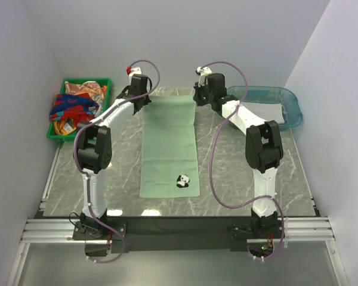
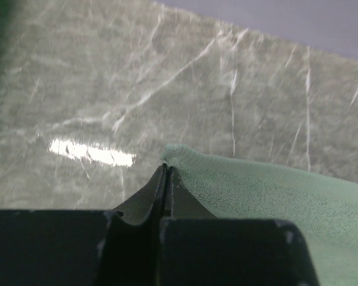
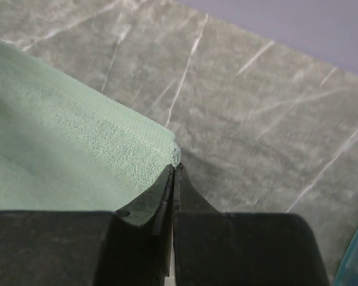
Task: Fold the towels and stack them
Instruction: Fold the towel
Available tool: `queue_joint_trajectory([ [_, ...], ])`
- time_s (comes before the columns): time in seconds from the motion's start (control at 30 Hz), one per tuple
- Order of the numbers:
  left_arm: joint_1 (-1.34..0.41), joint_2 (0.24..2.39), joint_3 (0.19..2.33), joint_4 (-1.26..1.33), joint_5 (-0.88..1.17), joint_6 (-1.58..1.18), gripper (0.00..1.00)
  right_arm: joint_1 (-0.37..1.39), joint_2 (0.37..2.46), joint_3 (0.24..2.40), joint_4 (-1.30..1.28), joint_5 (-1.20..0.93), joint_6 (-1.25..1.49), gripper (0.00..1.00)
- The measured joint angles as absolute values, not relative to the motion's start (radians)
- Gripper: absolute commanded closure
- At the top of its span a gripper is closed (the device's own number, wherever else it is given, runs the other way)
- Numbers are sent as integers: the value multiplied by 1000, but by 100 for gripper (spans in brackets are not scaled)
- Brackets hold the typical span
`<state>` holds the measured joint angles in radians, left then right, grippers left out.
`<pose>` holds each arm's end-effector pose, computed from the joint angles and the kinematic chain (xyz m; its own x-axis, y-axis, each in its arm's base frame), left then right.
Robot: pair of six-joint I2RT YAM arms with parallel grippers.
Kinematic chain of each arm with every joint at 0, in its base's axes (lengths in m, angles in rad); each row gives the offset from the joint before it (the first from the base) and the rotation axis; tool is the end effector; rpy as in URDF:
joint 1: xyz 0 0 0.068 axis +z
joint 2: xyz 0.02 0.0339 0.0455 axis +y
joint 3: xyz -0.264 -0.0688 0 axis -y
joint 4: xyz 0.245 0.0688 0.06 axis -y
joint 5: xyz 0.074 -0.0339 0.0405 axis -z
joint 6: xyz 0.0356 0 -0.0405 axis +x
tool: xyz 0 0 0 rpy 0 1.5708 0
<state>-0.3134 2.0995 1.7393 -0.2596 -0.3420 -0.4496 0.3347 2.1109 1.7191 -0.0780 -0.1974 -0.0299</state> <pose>0.4709 -0.1401 0.2488 -0.5110 -0.2648 -0.8178 -0.2125 0.9608 -0.1783 0.4720 0.1716 0.2525 -0.4128 -0.1746 -0.8939 -0.4998 0.8639 0.0621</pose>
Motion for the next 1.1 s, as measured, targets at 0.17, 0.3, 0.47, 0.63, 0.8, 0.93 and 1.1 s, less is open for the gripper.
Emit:
queue_joint_trajectory([
  [0.17, -297, 2085, 1705, -191, -300, -447, 99, 334, 2095, 1680, -25, -220, -41, 100],
  [0.3, -296, 2015, 1598, -182, -266, -448, 99, 334, 2022, 1554, -5, -244, -38, 100],
  [0.47, -301, 1880, 1469, -185, -210, -463, 100, 334, 1909, 1450, -12, -264, -34, 100],
  [0.63, -301, 1730, 1375, -208, -147, -498, 99, 354, 1758, 1326, -14, -271, -17, 100],
  [0.8, -300, 1628, 1289, -260, -97, -542, 99, 392, 1627, 1206, -34, -255, 19, 100],
  [0.93, -299, 1540, 1171, -304, -71, -582, 99, 426, 1538, 1119, -62, -241, 61, 100],
  [1.1, -299, 1431, 1018, -344, -30, -636, 99, 459, 1467, 1033, -95, -229, 118, 100],
])
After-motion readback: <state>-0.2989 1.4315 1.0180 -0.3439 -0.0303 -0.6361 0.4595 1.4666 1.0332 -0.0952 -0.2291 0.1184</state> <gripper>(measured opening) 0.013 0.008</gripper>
